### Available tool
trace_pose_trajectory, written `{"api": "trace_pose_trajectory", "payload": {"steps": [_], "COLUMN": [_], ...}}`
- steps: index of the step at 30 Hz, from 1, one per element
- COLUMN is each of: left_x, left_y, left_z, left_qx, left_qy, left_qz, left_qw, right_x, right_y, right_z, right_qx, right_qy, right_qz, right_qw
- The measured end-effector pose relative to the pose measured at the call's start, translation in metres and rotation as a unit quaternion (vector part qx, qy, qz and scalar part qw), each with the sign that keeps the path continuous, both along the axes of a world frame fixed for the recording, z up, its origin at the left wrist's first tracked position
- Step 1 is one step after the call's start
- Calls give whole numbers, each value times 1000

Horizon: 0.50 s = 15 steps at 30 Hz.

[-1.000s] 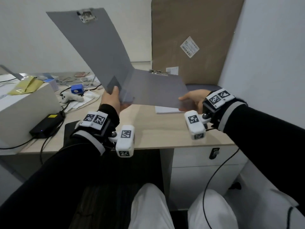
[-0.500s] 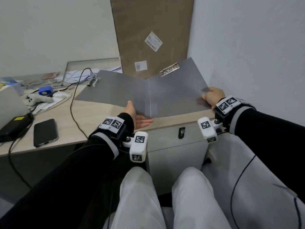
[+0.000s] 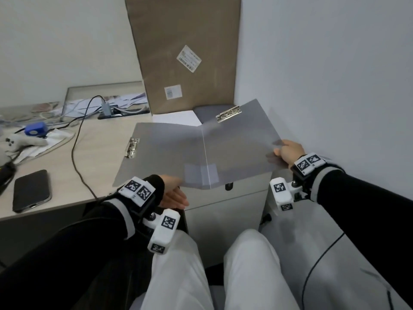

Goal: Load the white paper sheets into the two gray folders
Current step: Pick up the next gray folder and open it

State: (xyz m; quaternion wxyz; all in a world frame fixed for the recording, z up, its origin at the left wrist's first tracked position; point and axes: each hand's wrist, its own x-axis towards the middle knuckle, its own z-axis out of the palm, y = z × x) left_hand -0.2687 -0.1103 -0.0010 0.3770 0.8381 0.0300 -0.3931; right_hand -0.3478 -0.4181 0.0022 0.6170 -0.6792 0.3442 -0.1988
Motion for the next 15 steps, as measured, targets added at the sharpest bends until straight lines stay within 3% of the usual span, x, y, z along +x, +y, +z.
{"api": "trace_pose_trajectory", "payload": {"steps": [11, 15], "left_x": [38, 52], "left_y": [-52, -70], "left_z": [16, 9], "left_qx": [-135, -71], "left_qy": [-176, -270], "left_qz": [-8, -67], "left_qw": [975, 958], "right_x": [2, -2], "right_y": [-30, -46], "right_z": [1, 3], "right_qx": [-15, -17], "right_qy": [76, 101], "right_qz": [50, 82], "right_qw": [996, 991]}}
